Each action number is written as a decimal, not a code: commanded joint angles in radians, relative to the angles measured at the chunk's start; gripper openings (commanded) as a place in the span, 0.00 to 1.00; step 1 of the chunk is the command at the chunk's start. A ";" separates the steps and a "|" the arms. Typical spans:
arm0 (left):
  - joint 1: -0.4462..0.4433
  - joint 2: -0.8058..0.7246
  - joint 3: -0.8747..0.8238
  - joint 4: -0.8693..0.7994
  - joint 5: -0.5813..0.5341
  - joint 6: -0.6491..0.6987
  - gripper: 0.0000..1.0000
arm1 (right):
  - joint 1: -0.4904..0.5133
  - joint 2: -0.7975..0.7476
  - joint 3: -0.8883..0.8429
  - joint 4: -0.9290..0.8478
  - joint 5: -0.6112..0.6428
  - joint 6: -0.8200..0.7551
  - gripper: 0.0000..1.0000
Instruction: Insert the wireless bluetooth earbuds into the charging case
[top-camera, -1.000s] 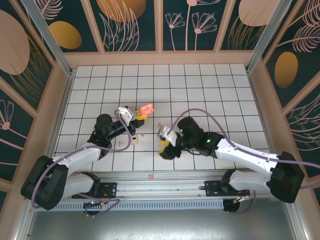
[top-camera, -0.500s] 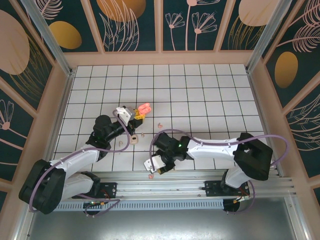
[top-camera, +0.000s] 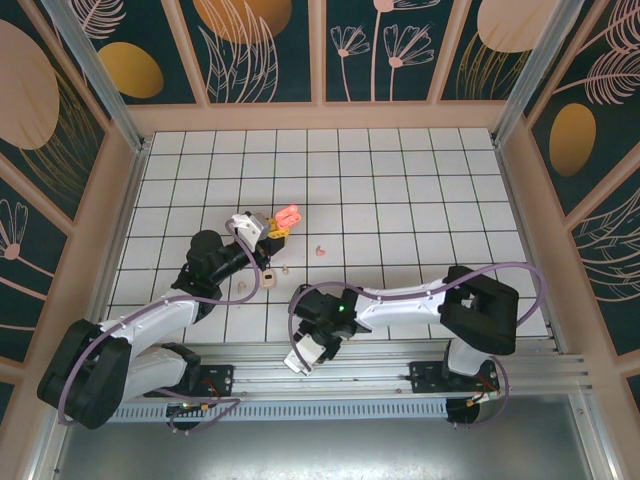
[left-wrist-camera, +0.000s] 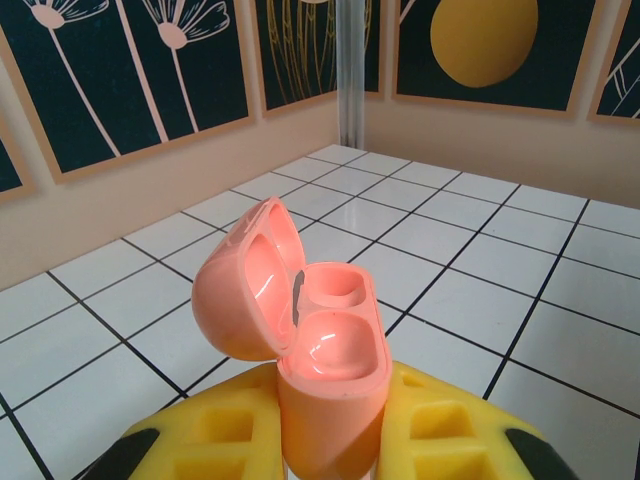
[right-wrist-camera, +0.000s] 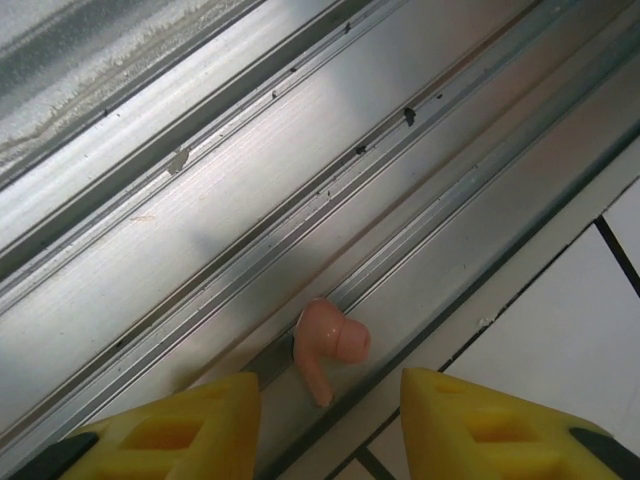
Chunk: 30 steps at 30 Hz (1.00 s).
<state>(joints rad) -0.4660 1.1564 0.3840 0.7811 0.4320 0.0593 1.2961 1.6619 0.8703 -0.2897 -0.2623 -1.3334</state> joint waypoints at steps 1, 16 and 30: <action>-0.002 -0.003 -0.008 0.014 -0.016 0.009 0.09 | 0.009 0.035 0.033 0.016 0.031 -0.061 0.42; -0.003 -0.008 -0.007 0.007 -0.018 0.011 0.09 | 0.037 0.090 0.046 0.032 0.066 -0.107 0.39; -0.002 -0.009 -0.002 0.003 -0.018 0.011 0.09 | 0.037 0.123 0.064 0.013 0.097 -0.092 0.26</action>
<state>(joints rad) -0.4660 1.1561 0.3832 0.7803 0.4099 0.0597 1.3270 1.7618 0.9150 -0.2604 -0.1894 -1.4158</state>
